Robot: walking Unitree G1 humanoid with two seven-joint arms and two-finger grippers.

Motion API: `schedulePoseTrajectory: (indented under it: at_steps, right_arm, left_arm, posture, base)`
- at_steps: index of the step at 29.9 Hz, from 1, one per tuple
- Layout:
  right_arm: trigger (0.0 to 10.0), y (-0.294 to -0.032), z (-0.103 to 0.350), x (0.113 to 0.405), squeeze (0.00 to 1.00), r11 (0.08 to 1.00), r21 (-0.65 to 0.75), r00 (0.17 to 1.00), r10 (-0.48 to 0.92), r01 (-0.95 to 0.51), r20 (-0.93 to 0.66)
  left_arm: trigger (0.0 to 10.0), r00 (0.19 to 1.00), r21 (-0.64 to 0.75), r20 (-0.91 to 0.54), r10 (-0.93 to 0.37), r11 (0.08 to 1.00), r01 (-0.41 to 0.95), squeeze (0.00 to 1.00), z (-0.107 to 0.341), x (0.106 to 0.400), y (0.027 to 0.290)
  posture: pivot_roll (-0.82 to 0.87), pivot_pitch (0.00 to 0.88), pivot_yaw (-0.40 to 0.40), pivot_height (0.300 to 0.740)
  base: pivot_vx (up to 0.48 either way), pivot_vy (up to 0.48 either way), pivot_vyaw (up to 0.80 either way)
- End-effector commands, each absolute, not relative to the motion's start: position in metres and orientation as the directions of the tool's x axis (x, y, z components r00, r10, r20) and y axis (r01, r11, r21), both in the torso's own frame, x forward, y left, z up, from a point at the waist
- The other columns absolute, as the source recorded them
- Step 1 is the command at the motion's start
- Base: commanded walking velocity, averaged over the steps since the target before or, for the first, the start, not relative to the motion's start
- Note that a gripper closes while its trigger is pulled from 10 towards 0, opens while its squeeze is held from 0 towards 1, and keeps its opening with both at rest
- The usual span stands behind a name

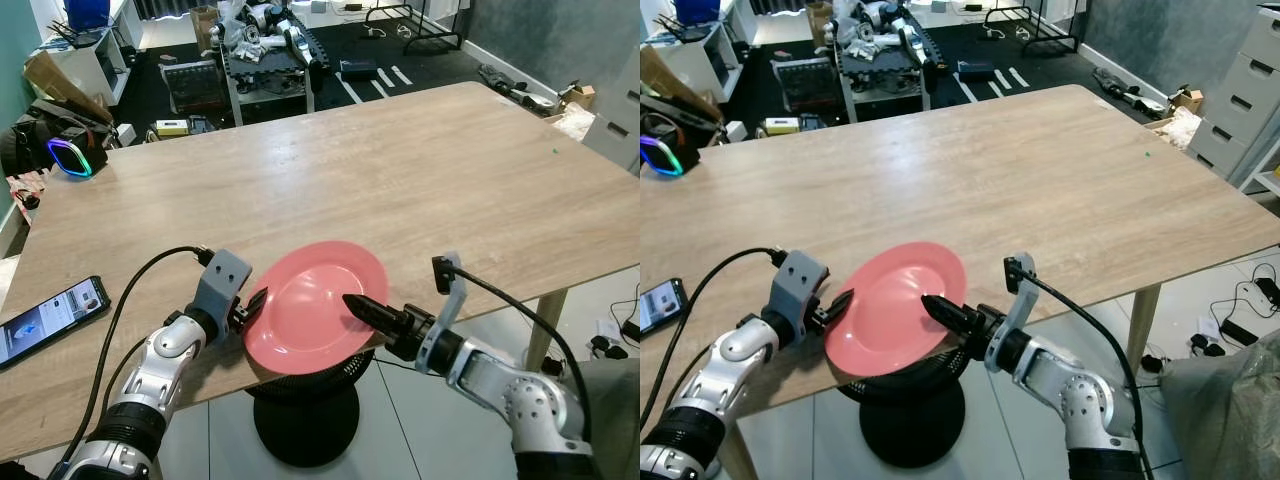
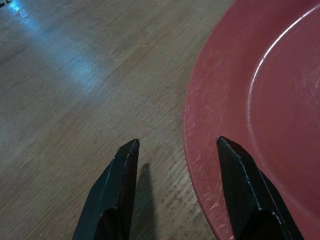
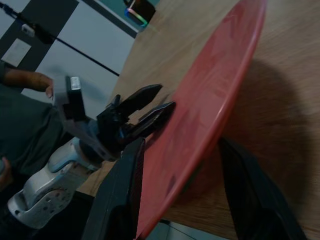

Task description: Setting the table

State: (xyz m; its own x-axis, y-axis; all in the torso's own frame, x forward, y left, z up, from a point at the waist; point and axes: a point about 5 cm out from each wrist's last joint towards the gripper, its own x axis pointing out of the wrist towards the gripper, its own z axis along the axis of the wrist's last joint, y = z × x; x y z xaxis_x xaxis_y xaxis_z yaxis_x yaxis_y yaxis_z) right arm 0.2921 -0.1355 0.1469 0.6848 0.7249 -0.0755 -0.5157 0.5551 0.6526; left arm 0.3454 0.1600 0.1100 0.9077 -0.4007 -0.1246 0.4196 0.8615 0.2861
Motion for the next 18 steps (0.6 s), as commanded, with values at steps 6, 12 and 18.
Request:
schedulePoseTrajectory:
  at_steps: [6, 12, 18]
  right_arm:
    - [0.0, -0.124, 0.138, 0.284, 0.00, 0.544, 0.658, 0.646, 0.755, -0.521, -0.113]
    - [0.0, -0.120, 0.134, 0.280, 0.00, 0.533, 0.659, 0.620, 0.774, -0.530, -0.128]
    - [0.0, -0.120, 0.135, 0.283, 0.00, 0.540, 0.660, 0.636, 0.762, -0.522, -0.121]
  left_arm:
    - [10.0, 0.902, 0.281, -0.195, -0.386, 0.859, 0.428, 0.00, 0.095, 0.341, 0.163]
    - [10.0, 0.904, 0.287, -0.192, -0.382, 0.859, 0.424, 0.00, 0.096, 0.343, 0.164]
    - [10.0, 0.922, 0.291, -0.137, -0.362, 0.875, 0.387, 0.00, 0.106, 0.347, 0.164]
  posture:
    - [-0.09, 0.070, 0.121, 0.740]
    - [-0.09, 0.069, 0.120, 0.740]
    - [-0.09, 0.069, 0.119, 0.740]
  base:
    - [0.000, 0.000, 0.00]
    - [0.000, 0.000, 0.00]
    - [0.000, 0.000, 0.00]
